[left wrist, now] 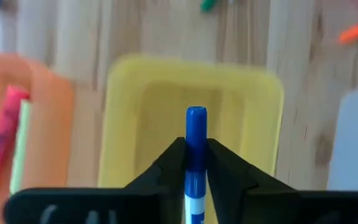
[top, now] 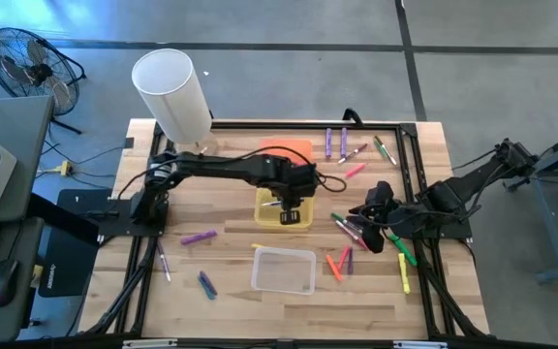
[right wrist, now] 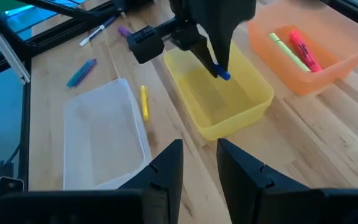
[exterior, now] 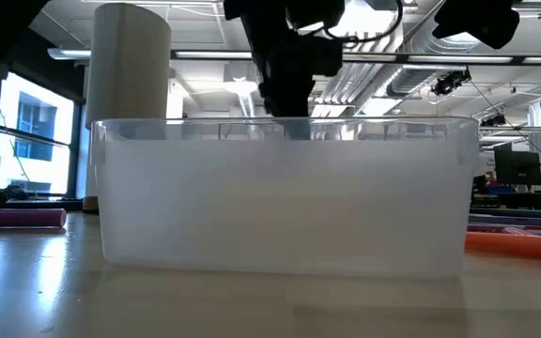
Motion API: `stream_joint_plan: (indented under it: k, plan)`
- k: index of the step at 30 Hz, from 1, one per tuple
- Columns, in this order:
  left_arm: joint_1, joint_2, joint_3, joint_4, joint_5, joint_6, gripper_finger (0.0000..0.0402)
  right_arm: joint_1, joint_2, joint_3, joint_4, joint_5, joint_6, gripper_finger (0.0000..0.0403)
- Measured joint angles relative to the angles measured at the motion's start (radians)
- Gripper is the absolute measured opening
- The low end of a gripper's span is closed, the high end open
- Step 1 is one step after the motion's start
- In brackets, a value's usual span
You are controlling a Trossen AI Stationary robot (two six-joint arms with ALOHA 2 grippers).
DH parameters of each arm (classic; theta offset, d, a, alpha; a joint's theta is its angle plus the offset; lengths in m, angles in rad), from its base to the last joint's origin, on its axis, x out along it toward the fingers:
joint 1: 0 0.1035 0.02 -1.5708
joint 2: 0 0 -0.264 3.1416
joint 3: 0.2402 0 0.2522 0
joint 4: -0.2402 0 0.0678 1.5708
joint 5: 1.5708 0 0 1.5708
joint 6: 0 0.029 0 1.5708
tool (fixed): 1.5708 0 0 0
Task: Pick & Place Markers
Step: Put the blue marker pen into the yellow bin, then put the right purple pen into the white bin
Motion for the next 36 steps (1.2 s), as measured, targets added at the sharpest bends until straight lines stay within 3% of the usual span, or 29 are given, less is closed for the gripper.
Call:
stream_joint_plan:
  k: [5,10,13,17,22,24,27,32,36]
  plan:
    - [0.000,-0.004,0.002,0.028,0.000,0.006,0.0108,0.016,0.000,0.000,0.000,0.024,0.000,0.0087]
    - [0.000,-0.004,0.002,0.057,-0.012,0.006,0.0114,0.018,0.000,0.000,-0.015,0.040,0.004,0.0087]
    - [0.000,-0.019,0.014,-0.014,-0.013,-0.022,0.0113,0.017,0.000,0.000,-0.061,0.041,0.053,0.0087]
    - [-0.020,-0.054,0.049,-0.074,-0.018,-0.039,0.0083,0.017,0.007,0.000,-0.147,0.022,0.167,0.0087]
    - [-0.046,-0.138,0.036,-0.142,0.002,0.031,0.0010,0.017,0.024,0.000,-0.144,-0.022,0.228,0.0072]
    - [-0.042,-0.200,-0.009,-0.180,-0.005,0.028,0.0009,0.010,0.033,0.000,-0.132,-0.027,0.238,0.0053]
    - [-0.038,-0.321,-0.131,-0.072,-0.021,0.006,0.0007,-0.006,0.061,0.000,-0.102,-0.059,0.238,0.0013]
    - [-0.042,-0.570,-0.466,0.130,-0.005,-0.087,0.0003,-0.012,0.161,0.054,-0.053,-0.069,0.262,0.0004]
    - [-0.046,-0.782,-0.737,0.318,-0.012,-0.166,0.0002,-0.026,0.297,0.173,-0.159,-0.099,0.359,0.0002]
